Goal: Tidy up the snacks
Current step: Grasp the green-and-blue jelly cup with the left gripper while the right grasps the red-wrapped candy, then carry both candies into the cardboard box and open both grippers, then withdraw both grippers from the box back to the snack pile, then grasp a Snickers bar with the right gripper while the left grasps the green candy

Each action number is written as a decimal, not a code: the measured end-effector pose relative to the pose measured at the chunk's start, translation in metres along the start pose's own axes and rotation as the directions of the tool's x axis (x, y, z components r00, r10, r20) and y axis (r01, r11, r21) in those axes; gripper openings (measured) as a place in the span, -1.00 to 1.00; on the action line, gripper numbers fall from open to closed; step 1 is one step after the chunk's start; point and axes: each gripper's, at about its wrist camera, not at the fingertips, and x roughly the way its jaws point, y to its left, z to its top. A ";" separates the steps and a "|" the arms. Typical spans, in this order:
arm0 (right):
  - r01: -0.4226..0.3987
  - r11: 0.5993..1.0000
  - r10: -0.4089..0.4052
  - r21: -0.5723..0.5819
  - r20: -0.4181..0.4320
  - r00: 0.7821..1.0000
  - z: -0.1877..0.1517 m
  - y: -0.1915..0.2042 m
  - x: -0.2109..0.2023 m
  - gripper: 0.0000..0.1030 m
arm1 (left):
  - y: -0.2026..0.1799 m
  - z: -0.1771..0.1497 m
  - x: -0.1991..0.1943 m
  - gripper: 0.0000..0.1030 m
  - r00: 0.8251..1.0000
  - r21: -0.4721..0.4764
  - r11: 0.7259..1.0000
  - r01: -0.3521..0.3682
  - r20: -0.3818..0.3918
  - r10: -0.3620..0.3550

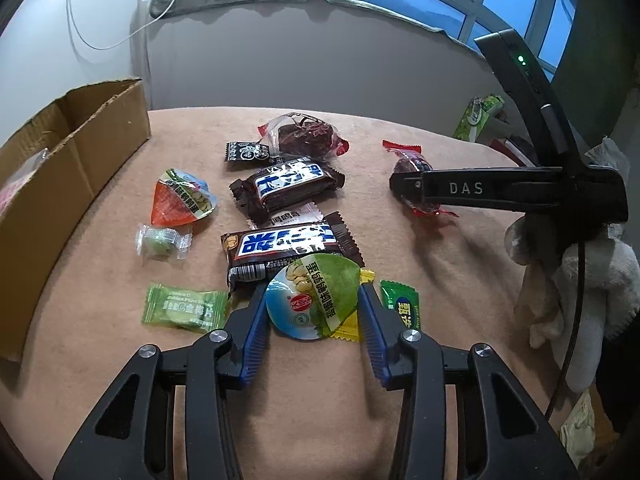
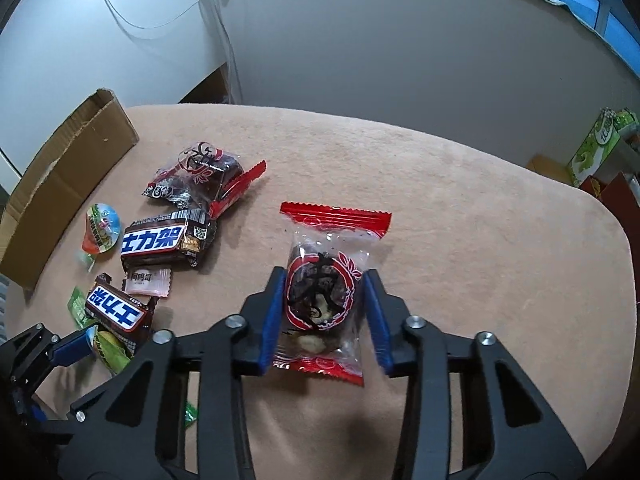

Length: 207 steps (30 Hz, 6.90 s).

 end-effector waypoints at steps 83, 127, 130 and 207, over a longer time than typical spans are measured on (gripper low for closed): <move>-0.270 0.921 0.283 -0.280 0.005 0.959 0.130 0.250 0.012 -0.12 | 0.228 0.023 -0.121 -0.16 0.914 -0.288 0.909 -0.300 0.187 0.361; -0.241 0.947 0.275 -0.211 0.147 0.950 0.035 0.085 -0.108 0.38 | 0.110 0.011 -0.125 -0.13 0.964 -0.154 0.980 -0.129 0.214 0.161; -0.251 0.934 0.285 -0.253 0.110 0.952 0.022 0.080 -0.103 0.38 | 0.097 0.007 -0.116 -0.13 0.973 -0.136 0.985 -0.110 0.189 0.135; -0.427 0.750 0.365 -0.504 -0.223 0.904 -0.015 0.097 0.005 -0.42 | 0.045 0.006 -0.003 -0.45 0.986 0.134 0.978 -0.157 -0.037 0.163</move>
